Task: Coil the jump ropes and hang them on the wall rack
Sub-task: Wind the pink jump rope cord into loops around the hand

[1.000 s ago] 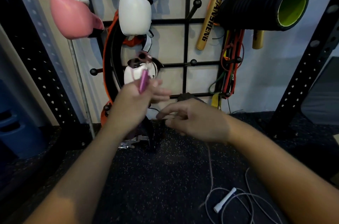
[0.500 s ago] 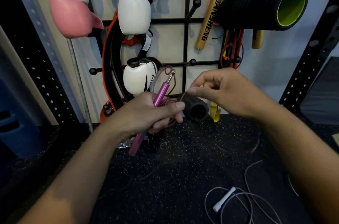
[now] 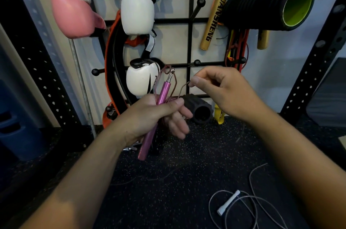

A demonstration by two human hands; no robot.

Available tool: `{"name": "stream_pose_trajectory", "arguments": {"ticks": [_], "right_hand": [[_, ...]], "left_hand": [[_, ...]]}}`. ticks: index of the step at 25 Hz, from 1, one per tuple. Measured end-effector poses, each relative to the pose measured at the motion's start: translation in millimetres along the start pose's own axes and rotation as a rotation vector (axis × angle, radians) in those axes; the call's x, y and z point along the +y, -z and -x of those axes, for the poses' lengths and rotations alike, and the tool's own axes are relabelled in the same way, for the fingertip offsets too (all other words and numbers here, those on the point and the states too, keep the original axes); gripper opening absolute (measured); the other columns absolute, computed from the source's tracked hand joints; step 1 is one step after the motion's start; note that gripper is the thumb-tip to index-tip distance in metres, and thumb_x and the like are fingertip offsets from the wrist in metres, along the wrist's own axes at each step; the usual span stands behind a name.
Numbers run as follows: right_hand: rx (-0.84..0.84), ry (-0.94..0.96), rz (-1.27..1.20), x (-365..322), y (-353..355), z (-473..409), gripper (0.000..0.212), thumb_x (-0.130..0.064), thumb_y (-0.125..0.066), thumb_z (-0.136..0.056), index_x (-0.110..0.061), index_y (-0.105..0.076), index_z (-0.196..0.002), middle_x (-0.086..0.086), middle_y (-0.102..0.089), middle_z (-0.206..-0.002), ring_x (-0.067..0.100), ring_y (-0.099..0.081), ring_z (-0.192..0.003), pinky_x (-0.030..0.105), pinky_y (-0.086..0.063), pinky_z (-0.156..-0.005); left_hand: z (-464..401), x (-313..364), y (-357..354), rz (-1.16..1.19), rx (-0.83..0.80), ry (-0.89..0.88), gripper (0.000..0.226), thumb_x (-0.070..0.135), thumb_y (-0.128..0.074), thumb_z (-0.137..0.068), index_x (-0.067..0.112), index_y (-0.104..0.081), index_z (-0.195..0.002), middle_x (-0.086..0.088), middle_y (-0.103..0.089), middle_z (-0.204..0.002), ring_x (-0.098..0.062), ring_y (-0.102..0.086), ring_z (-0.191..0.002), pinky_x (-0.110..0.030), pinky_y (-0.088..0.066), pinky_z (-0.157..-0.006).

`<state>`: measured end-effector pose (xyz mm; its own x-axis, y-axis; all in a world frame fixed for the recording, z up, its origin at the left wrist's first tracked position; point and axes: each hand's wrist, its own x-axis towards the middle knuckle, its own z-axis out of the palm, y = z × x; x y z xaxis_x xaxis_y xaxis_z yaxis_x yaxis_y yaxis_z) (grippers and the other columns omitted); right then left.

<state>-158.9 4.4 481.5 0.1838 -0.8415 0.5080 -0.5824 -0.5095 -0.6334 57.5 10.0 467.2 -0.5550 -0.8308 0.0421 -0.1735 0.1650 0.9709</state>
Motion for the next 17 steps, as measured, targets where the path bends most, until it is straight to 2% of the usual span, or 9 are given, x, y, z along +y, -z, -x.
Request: {"name": "stream_pose_trajectory", "arguments": {"ticks": [2, 4, 6, 8, 10, 12, 14, 15, 17], "right_hand": [[-0.039, 0.015, 0.03, 0.1, 1.9, -0.2, 0.02, -0.042, -0.059, -0.101, -0.03, -0.076, -0.098, 0.017, -0.074, -0.088, 0.034, -0.069, -0.08, 0.046, -0.057, -0.074], [0.008, 0.006, -0.013, 1.4, -0.4, 0.8, 0.019, -0.041, -0.066, -0.097, -0.026, -0.078, -0.095, 0.004, -0.073, -0.074, 0.02, -0.065, -0.064, 0.037, -0.056, -0.063], [0.123, -0.045, -0.073, 4.6, -3.8, 0.3, 0.022, -0.042, -0.074, -0.091, -0.022, -0.079, -0.085, -0.008, -0.057, -0.054, 0.004, -0.043, -0.045, 0.02, -0.039, -0.048], [0.186, -0.093, -0.058, 8.7, -4.4, 1.0, 0.026, -0.047, -0.075, -0.089, -0.023, -0.078, -0.08, -0.01, -0.051, -0.048, 0.004, -0.036, -0.041, 0.019, -0.034, -0.046], [0.139, -0.089, -0.013, 8.8, -3.4, 2.5, 0.025, -0.047, -0.07, -0.093, -0.026, -0.076, -0.082, -0.004, -0.062, -0.055, 0.013, -0.048, -0.045, 0.029, -0.045, -0.049], [0.075, -0.05, -0.018, 6.9, -2.6, 3.0, 0.018, -0.039, -0.062, -0.101, -0.03, -0.075, -0.093, 0.012, -0.072, -0.074, 0.031, -0.064, -0.064, 0.043, -0.055, -0.061], [0.082, -0.025, -0.048, 6.7, -1.3, 2.7, 0.016, -0.034, -0.06, -0.103, -0.03, -0.075, -0.101, 0.019, -0.075, -0.088, 0.039, -0.068, -0.08, 0.05, -0.057, -0.07], [0.117, -0.034, -0.086, 7.1, -1.5, 3.0, 0.014, -0.034, -0.063, -0.101, -0.028, -0.076, -0.101, 0.015, -0.074, -0.084, 0.035, -0.066, -0.074, 0.045, -0.056, -0.065], [0.159, -0.133, -0.221, 9.3, -7.7, 6.3, 0.019, -0.041, -0.069, -0.095, -0.023, -0.074, -0.095, 0.008, -0.057, -0.063, 0.023, -0.046, -0.052, 0.03, -0.04, -0.046]], "left_hand": [[1.6, -1.2, -1.7, 0.013, 0.027, -0.019, 0.04, 0.04, -0.054, -0.098, 0.01, -0.075, -0.084, 0.0, -0.054, -0.043, -0.015, -0.053, -0.038, -0.026, -0.053, -0.054], [3.1, -1.5, -1.1, 0.047, 0.044, -0.03, 0.041, 0.048, -0.06, -0.088, 0.014, -0.074, -0.071, 0.004, -0.042, -0.037, -0.01, -0.038, -0.03, -0.024, -0.043, -0.045], [2.2, 0.4, -1.9, 0.088, 0.053, -0.044, 0.038, 0.043, -0.059, -0.091, 0.012, -0.074, -0.074, -0.001, -0.057, -0.044, -0.012, -0.051, -0.035, -0.024, -0.047, -0.048], [0.3, 1.5, -5.6, 0.094, 0.056, -0.066, 0.04, 0.036, -0.053, -0.098, 0.004, -0.074, -0.088, -0.01, -0.075, -0.064, -0.02, -0.071, -0.055, -0.03, -0.057, -0.065], [0.0, 0.4, -9.8, 0.058, 0.061, -0.064, 0.047, 0.041, -0.053, -0.096, 0.0, -0.073, -0.088, -0.005, -0.07, -0.055, -0.018, -0.065, -0.047, -0.033, -0.055, -0.071], [0.4, -1.4, -9.6, 0.082, 0.078, -0.052, 0.049, 0.049, -0.06, -0.088, 0.003, -0.073, -0.077, 0.002, -0.051, -0.037, -0.012, -0.044, -0.031, -0.029, -0.046, -0.054], [2.8, 0.6, -8.6, 0.15, 0.044, -0.05, 0.042, 0.047, -0.062, -0.087, 0.011, -0.072, -0.067, 0.003, -0.044, -0.035, -0.01, -0.038, -0.028, -0.025, -0.042, -0.045], [4.8, 2.5, -9.6, 0.209, 0.031, -0.053, 0.04, 0.044, -0.061, -0.089, 0.013, -0.072, -0.066, 0.003, -0.047, -0.036, -0.009, -0.041, -0.028, -0.024, -0.043, -0.043], [8.3, 10.4, -14.6, 0.455, 0.038, -0.08, 0.039, 0.037, -0.056, -0.092, 0.015, -0.075, -0.067, 0.003, -0.057, -0.041, -0.007, -0.052, -0.032, -0.021, -0.049, -0.045]]}}
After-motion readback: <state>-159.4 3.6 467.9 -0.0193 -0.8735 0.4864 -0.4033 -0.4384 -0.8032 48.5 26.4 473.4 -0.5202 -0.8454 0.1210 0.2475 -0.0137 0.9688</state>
